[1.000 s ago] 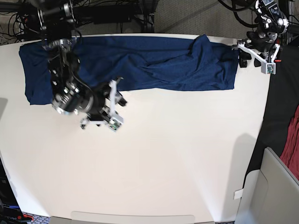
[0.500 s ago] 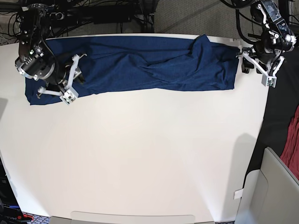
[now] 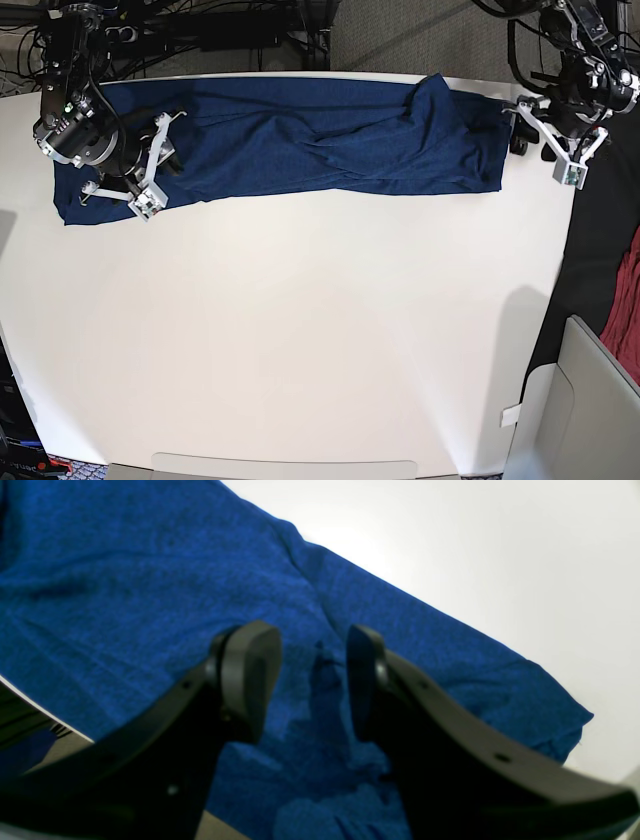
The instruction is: Fold the T-shirt properly
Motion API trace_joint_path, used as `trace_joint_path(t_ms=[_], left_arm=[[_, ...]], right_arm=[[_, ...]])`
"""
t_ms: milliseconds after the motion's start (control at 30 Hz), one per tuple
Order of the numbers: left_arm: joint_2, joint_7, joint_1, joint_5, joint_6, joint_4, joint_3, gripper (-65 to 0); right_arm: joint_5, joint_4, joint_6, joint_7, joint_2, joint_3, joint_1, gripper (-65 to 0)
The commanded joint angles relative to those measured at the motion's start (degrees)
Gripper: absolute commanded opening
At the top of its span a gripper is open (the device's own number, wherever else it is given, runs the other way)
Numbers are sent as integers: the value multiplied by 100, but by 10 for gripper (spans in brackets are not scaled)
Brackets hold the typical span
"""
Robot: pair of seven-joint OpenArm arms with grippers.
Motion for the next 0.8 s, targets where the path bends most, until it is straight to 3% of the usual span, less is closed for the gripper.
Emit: trace_joint_path(t_ms=[0, 233, 567, 767], left_arm=[[-157, -12, -37, -194, -10, 73, -61, -317], [-351, 313, -222, -396, -10, -534, -53, -317], [-359, 629, -265, -1706, -10, -578, -53, -317], [-359, 629, -248, -1741, -10, -578, -9, -317]], right_arm=[[47, 87, 12, 97, 53, 24, 76, -389], [47, 87, 12, 97, 53, 15, 41, -389], [47, 87, 12, 88, 1, 15, 41, -389], [47, 87, 12, 79, -26, 15, 32, -389]])
